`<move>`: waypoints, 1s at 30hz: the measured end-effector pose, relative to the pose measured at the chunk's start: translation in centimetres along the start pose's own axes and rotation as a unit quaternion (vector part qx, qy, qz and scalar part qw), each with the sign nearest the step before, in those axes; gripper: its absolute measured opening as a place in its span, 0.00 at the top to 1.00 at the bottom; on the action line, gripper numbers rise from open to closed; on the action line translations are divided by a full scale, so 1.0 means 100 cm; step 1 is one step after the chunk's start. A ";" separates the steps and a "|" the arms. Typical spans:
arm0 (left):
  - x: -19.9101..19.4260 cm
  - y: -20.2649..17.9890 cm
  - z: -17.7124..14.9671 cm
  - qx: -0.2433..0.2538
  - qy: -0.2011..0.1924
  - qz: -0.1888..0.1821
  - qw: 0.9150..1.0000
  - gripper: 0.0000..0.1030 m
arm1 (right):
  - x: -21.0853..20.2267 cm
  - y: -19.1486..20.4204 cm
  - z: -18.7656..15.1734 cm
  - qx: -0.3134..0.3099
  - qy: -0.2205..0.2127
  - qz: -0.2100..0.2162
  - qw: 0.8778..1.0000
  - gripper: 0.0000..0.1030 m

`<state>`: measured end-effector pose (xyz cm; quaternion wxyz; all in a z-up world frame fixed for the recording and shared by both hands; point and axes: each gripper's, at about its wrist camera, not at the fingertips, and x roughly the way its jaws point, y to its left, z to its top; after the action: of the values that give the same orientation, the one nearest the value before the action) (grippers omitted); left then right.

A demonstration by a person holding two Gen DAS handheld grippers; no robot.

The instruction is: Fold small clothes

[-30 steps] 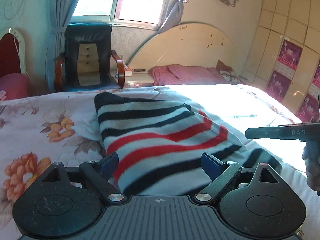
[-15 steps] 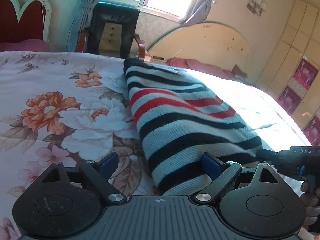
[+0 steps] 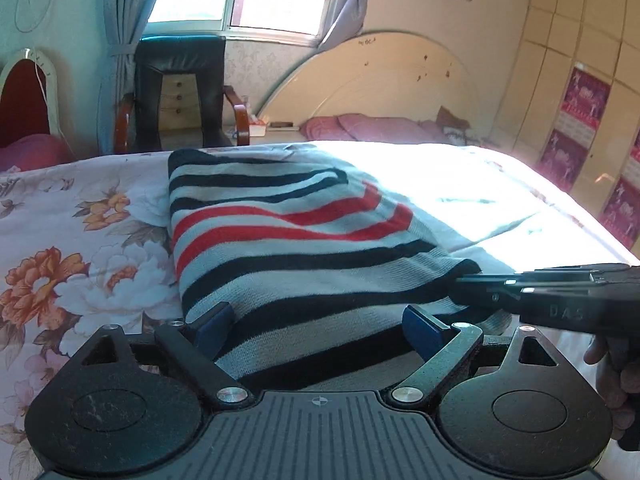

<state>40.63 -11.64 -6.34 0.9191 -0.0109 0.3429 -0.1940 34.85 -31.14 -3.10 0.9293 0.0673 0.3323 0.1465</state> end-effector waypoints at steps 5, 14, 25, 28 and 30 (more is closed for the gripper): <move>-0.001 -0.006 -0.013 0.025 0.006 0.026 0.999 0.13 | 0.018 0.004 -0.019 -0.029 0.053 -0.020 0.998 0.92; -0.021 0.020 0.001 0.001 -0.004 0.062 0.998 0.13 | -0.011 -0.016 0.002 0.062 -0.007 0.038 0.997 0.23; 0.032 0.122 0.006 -0.257 0.042 -0.134 0.956 0.13 | 0.044 -0.114 0.029 0.257 0.038 0.138 0.956 0.30; 0.051 0.139 -0.002 -0.303 0.059 -0.169 0.936 0.13 | 0.066 -0.139 0.023 0.317 0.060 0.169 0.931 0.30; 0.061 0.142 -0.004 -0.304 0.069 -0.186 0.932 0.13 | 0.079 -0.146 0.020 0.323 0.082 0.181 0.925 0.31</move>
<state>49.49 -0.66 -12.64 0.7934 -0.3402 0.4398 -0.2479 45.28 -42.49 -9.51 0.7841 0.4109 0.4188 0.2023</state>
